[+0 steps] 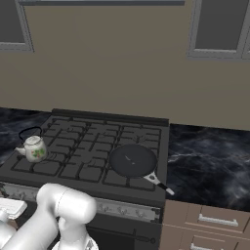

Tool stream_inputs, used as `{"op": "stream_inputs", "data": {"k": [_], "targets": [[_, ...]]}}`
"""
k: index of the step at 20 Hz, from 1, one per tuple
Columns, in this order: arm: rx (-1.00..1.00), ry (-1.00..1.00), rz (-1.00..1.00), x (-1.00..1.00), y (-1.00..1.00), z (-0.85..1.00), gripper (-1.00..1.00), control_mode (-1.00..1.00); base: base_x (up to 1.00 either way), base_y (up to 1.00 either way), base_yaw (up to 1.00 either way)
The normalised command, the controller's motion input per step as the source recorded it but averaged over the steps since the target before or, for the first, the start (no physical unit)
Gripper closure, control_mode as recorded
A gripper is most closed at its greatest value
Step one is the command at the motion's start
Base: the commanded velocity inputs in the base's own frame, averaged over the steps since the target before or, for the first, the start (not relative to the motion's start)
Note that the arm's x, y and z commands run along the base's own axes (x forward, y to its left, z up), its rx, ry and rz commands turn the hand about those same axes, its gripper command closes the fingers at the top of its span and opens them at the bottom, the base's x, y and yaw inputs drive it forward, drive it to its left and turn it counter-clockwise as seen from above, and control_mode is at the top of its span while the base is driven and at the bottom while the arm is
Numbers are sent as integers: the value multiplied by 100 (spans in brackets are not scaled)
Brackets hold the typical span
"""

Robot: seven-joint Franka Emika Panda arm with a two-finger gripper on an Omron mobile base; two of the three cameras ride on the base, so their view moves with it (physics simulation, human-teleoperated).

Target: Pick the kettle from the counter and place it on a stove burner. Then turn the burner on.

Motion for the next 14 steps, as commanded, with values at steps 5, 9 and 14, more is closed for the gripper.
{"op": "stream_inputs", "data": {"k": [5, 9, 14], "targets": [[0, 2, 1, 13, -22, 0, 100, -100, 0, 0, 0], [0, 3, 8, 13, -16, 0, 100, -100, 0, 0, 0], [0, 3, 12, 8, -17, 0, 100, -100, 0, 0, 0]]}}
